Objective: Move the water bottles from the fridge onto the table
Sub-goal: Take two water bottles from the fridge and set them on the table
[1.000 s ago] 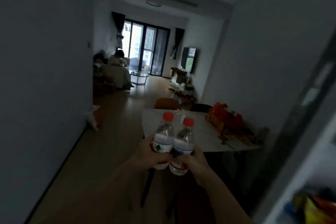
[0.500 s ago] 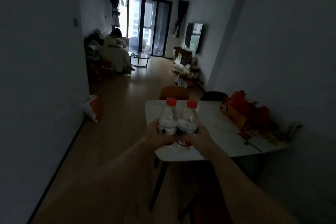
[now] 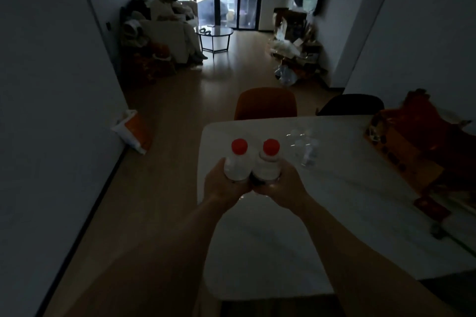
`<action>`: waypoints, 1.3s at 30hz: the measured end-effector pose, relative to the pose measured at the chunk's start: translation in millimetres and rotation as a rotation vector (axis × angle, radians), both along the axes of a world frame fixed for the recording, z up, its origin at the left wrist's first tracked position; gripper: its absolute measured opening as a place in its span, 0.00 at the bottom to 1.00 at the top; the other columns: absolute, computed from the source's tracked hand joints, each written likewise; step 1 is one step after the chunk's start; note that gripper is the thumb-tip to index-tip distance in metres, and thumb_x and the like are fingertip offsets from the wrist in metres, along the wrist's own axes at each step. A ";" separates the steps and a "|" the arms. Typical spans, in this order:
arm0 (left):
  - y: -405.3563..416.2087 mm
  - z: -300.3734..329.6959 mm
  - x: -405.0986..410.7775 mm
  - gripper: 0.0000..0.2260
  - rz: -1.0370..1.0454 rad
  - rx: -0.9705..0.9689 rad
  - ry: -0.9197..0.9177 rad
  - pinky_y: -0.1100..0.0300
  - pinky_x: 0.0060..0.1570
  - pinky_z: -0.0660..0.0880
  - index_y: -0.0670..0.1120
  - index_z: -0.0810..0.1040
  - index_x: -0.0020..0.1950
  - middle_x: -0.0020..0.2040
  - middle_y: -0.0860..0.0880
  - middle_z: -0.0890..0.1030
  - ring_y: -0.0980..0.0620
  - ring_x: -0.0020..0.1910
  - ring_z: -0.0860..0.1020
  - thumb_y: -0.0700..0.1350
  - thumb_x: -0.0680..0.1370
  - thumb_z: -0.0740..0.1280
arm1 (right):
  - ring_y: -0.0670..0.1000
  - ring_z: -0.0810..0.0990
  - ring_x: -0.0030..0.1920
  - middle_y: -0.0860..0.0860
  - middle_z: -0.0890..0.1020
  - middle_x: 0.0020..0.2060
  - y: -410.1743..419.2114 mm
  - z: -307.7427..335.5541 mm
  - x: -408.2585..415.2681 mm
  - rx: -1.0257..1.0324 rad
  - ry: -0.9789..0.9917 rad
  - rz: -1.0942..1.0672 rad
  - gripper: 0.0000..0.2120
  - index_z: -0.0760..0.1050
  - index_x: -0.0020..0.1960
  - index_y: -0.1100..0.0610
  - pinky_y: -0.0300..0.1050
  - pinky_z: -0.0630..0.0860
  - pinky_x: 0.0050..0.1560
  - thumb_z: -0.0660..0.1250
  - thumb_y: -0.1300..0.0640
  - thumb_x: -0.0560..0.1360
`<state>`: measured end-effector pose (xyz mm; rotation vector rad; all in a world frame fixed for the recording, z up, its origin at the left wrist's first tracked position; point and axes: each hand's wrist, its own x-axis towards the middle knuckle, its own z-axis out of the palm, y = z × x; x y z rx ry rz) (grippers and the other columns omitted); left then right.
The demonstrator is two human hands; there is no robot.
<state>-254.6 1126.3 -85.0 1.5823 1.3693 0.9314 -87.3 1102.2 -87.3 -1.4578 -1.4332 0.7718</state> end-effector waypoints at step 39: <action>255.7 -221.8 127.0 0.26 0.065 -0.138 0.165 0.60 0.39 0.77 0.41 0.73 0.59 0.55 0.46 0.79 0.51 0.49 0.78 0.43 0.65 0.78 | 0.49 0.79 0.46 0.47 0.79 0.44 218.4 -218.9 51.5 -0.146 0.074 -0.724 0.07 0.72 0.51 0.53 0.42 0.72 0.47 0.67 0.61 0.76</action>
